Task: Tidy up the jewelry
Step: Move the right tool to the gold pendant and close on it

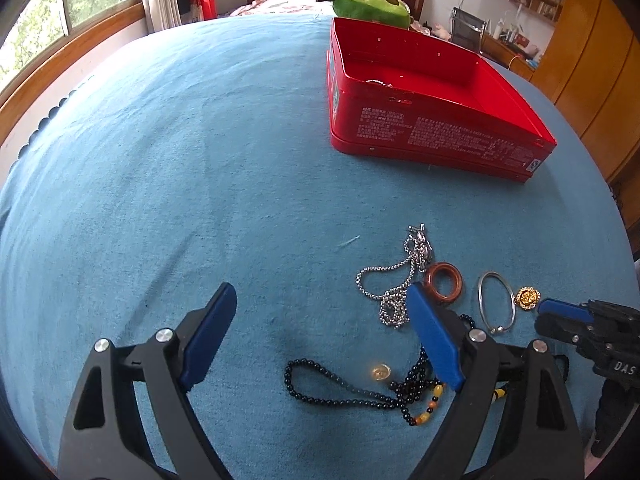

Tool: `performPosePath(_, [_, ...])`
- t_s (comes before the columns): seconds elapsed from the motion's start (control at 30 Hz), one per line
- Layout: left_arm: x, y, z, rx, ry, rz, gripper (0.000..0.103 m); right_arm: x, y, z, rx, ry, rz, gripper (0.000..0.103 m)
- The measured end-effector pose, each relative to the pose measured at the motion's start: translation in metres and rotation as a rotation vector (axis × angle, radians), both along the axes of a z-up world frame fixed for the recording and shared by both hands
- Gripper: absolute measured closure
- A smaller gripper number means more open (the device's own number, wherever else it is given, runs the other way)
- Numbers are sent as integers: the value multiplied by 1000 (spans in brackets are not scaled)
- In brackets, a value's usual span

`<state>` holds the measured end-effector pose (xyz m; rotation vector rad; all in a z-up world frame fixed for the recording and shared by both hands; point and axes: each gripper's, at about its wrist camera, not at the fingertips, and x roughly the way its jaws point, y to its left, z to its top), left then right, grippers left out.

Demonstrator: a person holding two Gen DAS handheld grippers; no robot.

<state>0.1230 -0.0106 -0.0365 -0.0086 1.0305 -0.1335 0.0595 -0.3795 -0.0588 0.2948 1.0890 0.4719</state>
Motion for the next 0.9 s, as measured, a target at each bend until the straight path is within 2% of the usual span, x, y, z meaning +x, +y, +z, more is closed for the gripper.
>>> performPosePath(0.07, [2,-1,-2,3,5,-1,17,5,-2,9,-36,-44,-14,74])
performPosePath(0.27, [5,0,-5,5,11,0,17,30,4,0,-34,8,3,76])
performPosePath(0.37, [5,3,-5,3,12,7,17,28,11,-6,-37,13,13,81])
performPosePath(0.63, [9,6,-10,-6,22,10,17,5,15,-1,-47,17,52,78])
performPosePath(0.9, [15,5,-13,-1,25,12,17,9,26,-2,-148,-6,71,78])
